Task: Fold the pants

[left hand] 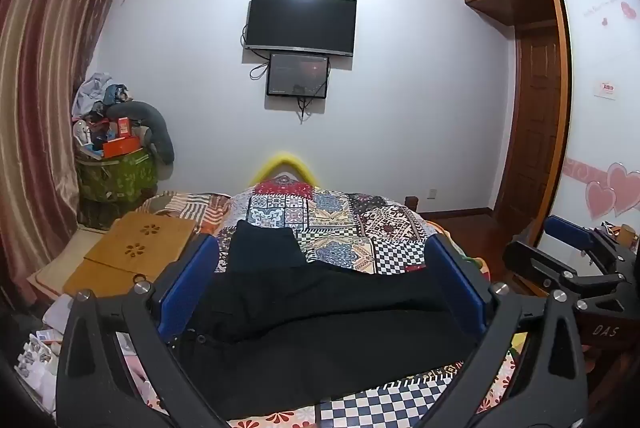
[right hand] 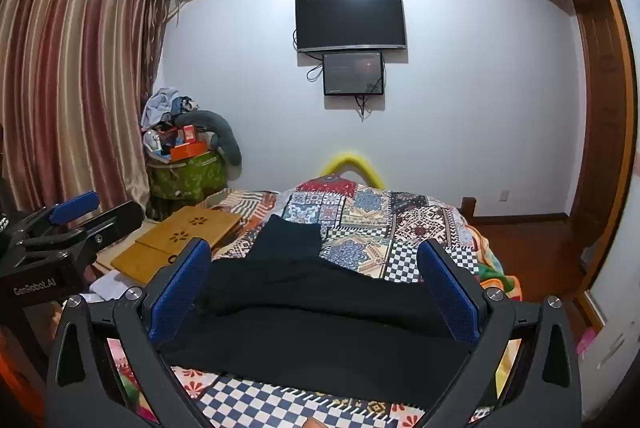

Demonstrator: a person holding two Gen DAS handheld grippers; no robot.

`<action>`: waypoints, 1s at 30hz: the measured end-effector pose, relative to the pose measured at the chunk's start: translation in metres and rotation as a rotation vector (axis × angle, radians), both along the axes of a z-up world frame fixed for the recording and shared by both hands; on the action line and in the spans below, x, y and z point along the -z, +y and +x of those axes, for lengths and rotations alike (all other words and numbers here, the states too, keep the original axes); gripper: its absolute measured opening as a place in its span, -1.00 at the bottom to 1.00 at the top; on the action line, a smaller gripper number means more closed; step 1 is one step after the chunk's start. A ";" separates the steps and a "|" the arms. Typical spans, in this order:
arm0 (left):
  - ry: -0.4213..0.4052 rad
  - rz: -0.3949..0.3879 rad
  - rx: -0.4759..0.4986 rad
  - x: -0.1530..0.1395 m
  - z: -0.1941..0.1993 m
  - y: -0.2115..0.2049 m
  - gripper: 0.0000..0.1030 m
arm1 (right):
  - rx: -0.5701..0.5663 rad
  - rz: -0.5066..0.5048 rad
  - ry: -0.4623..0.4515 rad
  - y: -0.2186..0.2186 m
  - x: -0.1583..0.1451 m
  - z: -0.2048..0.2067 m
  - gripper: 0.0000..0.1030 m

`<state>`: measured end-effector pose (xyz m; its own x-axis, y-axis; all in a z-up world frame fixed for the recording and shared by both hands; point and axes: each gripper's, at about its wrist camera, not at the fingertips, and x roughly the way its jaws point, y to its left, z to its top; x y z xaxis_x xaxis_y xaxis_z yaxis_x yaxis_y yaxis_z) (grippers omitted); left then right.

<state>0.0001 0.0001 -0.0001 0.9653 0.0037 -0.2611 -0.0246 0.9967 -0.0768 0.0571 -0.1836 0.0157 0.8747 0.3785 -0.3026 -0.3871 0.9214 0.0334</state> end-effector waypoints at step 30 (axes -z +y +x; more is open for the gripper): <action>0.018 0.000 -0.020 0.009 0.007 0.006 1.00 | -0.011 0.017 -0.003 0.013 0.000 -0.004 0.99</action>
<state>0.0070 0.0063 -0.0096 0.9603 0.0228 -0.2780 -0.0458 0.9960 -0.0767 0.0535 -0.1706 0.0157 0.8715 0.3929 -0.2934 -0.3971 0.9165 0.0480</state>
